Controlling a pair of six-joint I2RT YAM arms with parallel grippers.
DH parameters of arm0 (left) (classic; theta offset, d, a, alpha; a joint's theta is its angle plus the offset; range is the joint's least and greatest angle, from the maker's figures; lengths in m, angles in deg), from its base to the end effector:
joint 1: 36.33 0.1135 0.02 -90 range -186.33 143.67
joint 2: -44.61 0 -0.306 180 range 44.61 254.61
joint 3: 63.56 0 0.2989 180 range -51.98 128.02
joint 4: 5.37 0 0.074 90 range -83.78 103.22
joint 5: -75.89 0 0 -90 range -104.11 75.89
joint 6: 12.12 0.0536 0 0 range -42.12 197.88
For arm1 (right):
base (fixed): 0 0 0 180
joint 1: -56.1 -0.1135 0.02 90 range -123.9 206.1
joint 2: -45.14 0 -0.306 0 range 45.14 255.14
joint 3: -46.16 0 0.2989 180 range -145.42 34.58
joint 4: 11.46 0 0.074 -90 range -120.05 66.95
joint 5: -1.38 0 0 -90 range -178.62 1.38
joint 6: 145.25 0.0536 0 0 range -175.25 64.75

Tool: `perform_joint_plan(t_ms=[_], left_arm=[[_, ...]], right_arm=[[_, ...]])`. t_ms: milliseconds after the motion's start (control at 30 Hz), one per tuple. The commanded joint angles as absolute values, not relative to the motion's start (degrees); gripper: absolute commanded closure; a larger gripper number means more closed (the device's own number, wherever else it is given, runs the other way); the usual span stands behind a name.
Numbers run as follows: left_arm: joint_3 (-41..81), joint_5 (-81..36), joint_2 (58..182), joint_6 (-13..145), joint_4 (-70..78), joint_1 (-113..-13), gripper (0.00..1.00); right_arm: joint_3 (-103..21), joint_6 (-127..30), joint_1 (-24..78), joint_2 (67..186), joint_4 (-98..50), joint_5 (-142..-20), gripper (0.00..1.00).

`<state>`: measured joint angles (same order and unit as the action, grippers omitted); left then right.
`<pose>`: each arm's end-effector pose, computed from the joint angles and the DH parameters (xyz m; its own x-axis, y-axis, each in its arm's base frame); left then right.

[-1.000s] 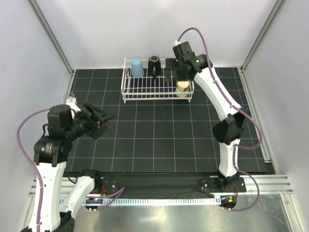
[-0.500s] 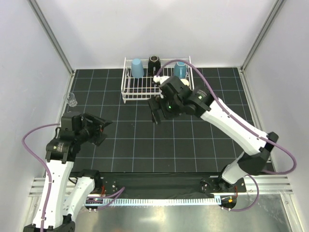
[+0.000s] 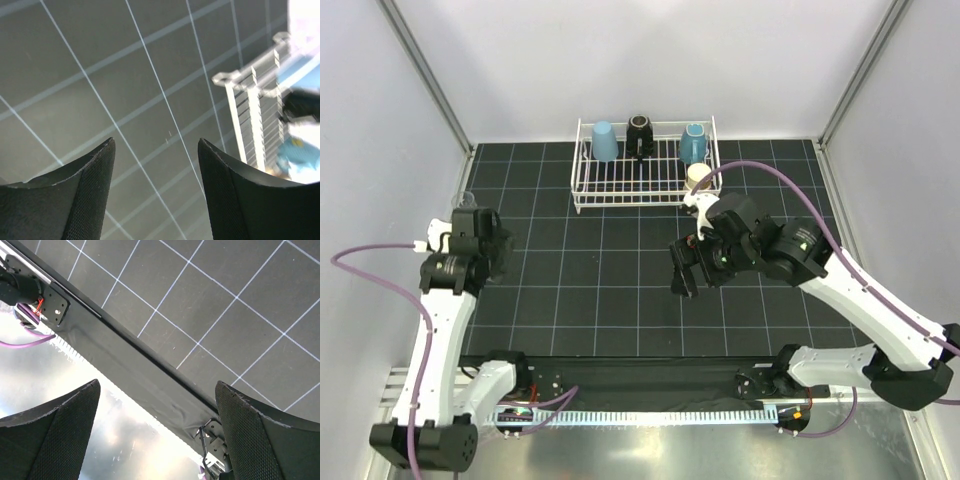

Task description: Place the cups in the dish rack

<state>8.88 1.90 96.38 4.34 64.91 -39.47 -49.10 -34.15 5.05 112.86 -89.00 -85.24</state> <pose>0.1922 0.0043 0.3638 -0.0948 -0.9180 -0.3851 -0.7650 0.3147 -0.5619 0.1553 0.1972 0.4372 -0.7373 -0.3405 -0.5834 -0.5732 0.7724 0.2735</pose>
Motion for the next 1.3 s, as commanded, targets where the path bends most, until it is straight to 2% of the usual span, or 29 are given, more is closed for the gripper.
perform_joint_plan(t_ms=[0,233,267,300,400,567,733,967,1267], left_arm=[[11.8,7.7,102.2,8.4,60.3,-36.6,0.35],[13.3,3.9,114.3,15.7,49.6,-21.7,0.39],[14.4,3.0,116.0,16.3,47.6,-20.2,0.46],[14.8,3.0,117.5,16.8,46.5,-18.4,0.49],[16.3,4.4,123.1,19.0,40.6,-17.3,0.52],[20.9,6.2,130.6,22.1,37.0,-17.3,0.49],[24.4,7.9,136.2,22.6,34.9,-17.0,0.41],[30.6,4.6,144.8,23.0,32.9,-16.7,0.35],[41.3,6.4,154.0,21.8,37.6,-16.6,0.36]], right_arm=[[-52.3,-34.4,4.9,112.4,-91.1,-85.3,0.05],[-60.7,-36.3,6.0,116.8,-94.5,-87.3,0.04],[-61.7,-35.7,7.2,118.8,-95.5,-86.9,0.04],[-63.6,-35.8,7.6,119.5,-95.9,-86.5,0.04],[-66.6,-36.7,9.2,121.7,-98.0,-87.3,0.04],[-66.0,-36.9,13.6,121.8,-97.5,-85.0,0.04],[-62.4,-36.7,18.1,120.9,-95.9,-83.3,0.04],[-59.7,-36.5,19.3,121.2,-92.2,-81.9,0.04],[-56.5,-36.8,22.3,120.1,-90.5,-80.4,0.04]])
